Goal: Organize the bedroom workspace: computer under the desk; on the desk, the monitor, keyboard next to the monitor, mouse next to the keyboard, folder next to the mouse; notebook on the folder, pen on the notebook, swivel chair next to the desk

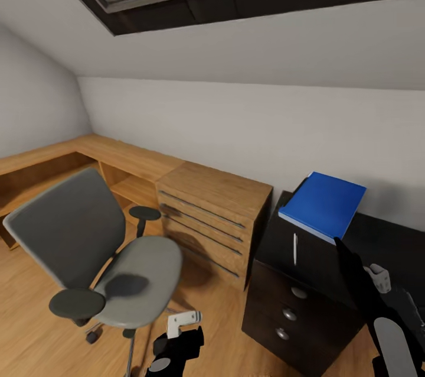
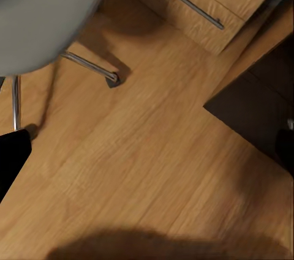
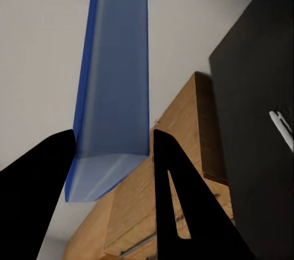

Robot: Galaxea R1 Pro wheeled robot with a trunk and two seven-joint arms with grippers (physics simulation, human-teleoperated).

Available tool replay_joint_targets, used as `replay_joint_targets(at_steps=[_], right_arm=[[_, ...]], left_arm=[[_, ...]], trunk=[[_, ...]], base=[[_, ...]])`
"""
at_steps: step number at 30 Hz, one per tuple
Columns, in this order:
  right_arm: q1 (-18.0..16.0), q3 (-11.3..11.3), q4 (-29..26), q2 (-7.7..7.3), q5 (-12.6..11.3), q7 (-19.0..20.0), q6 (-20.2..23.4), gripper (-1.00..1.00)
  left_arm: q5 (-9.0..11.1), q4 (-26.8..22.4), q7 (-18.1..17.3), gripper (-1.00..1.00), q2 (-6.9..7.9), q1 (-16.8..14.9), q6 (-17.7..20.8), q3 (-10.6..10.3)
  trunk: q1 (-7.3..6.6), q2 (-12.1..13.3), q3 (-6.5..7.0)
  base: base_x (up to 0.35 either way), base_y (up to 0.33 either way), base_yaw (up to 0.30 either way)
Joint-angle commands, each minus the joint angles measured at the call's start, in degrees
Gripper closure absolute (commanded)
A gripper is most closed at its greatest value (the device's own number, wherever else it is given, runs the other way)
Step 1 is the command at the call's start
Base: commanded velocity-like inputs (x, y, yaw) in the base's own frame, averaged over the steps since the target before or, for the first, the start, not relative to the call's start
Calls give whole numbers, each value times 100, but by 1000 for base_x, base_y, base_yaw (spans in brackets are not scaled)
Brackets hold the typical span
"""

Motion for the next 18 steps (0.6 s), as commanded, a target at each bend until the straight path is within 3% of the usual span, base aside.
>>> replay_joint_targets(at_steps=[1, 18], right_arm=[[-7, -23, -2, 5, -41, 19, 47, 100], [-7, -35, 4, 23, -40, 7, 40, 100]], left_arm=[[26, 6, 41, -100, -21, -6, 18, -11], [26, 49, 23, -100, -76, -6, 51, -9]], trunk=[[-22, 37, 12], [-396, 719, 317]], base=[[0, 0, -276], [0, 0, -277]])
